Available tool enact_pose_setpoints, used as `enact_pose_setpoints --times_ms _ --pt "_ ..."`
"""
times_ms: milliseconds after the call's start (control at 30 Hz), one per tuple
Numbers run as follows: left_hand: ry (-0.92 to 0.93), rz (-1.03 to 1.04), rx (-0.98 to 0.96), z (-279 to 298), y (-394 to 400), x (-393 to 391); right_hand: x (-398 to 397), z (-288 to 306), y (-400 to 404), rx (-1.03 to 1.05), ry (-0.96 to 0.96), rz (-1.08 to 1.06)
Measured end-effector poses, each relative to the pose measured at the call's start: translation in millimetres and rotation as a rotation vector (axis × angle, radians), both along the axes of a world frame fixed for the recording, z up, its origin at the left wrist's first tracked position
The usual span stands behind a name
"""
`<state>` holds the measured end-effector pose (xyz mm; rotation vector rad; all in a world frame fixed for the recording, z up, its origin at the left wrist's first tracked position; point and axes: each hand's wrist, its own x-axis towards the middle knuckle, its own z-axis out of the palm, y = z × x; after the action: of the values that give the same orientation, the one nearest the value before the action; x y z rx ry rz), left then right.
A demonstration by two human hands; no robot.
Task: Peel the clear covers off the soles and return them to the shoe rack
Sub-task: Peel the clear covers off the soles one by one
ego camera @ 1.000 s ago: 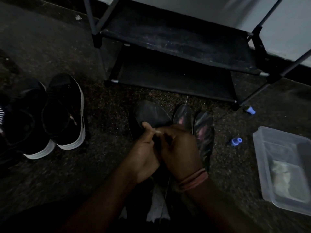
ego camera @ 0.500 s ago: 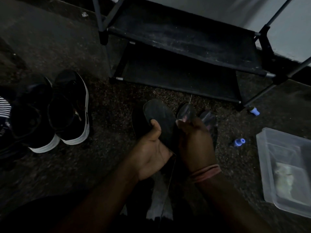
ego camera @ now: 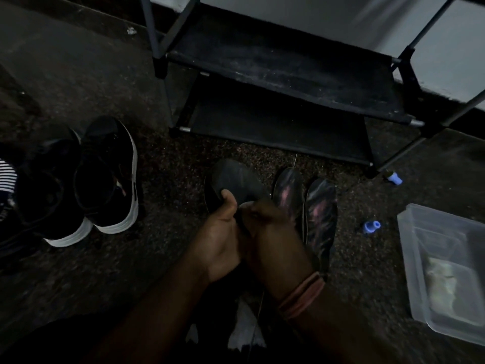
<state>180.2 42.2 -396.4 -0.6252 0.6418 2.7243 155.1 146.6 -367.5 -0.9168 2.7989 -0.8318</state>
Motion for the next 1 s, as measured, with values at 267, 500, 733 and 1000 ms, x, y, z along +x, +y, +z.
enact_pose_setpoints --times_ms 267,500,733,1000 --pt "-0.024 0.023 -0.009 -2 8 -1 -17 -7 18 0.175 0.159 -0.095" --pt "-0.052 0.061 -0.005 0 -5 -2 8 -6 -12 0.147 0.128 0.046" --pt "0.043 0.062 0.048 16 14 0 -42 -8 39 0.168 0.095 -0.144" --pt "0.010 0.228 0.039 14 -18 -5 -52 6 43 -0.369 -0.332 -0.504"
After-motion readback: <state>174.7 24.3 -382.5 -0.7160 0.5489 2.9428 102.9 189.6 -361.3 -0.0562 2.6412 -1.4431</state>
